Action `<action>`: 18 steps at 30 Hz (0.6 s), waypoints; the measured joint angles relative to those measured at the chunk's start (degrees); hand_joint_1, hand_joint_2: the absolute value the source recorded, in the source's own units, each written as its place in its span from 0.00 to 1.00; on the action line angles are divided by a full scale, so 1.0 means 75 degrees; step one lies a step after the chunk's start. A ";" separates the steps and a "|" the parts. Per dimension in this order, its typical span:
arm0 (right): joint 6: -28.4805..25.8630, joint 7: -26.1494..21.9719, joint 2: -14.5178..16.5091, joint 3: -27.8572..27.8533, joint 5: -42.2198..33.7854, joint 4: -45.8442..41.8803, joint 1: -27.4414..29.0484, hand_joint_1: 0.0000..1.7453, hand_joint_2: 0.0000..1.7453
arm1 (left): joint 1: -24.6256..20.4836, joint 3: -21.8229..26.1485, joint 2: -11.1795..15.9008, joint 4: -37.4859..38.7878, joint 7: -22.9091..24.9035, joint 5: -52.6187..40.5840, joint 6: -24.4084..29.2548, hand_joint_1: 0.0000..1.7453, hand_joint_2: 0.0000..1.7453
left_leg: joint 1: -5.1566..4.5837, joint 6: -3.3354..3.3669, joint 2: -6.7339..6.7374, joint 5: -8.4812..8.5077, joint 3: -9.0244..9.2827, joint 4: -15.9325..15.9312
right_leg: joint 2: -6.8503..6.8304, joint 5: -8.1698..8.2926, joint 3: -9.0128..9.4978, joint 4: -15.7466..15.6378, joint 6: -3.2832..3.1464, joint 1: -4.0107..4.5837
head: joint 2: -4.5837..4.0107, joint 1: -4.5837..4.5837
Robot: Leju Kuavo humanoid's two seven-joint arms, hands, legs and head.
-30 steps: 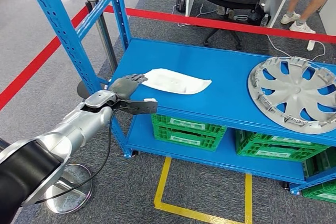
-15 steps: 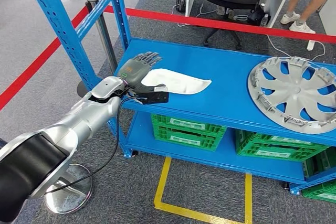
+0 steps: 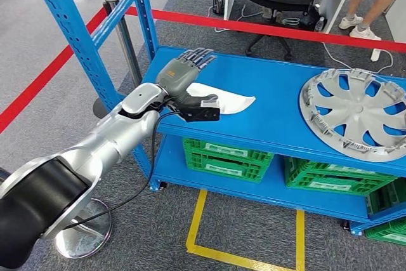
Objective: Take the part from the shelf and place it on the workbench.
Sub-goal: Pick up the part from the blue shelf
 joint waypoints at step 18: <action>0.0001 -0.0013 0.0020 0.0000 -0.0047 0.0001 0.0005 0.00 1.00 | -0.0075 -0.0122 -0.0058 -0.0087 -0.0125 -0.0094 -0.0503 0.00 0.00 | -0.0021 0.0083 0.0003 -0.0024 0.0008 -0.0020 | 0.0002 0.0015 0.0026 -0.0060 0.0058 -0.0018 | 0.0000 -0.0004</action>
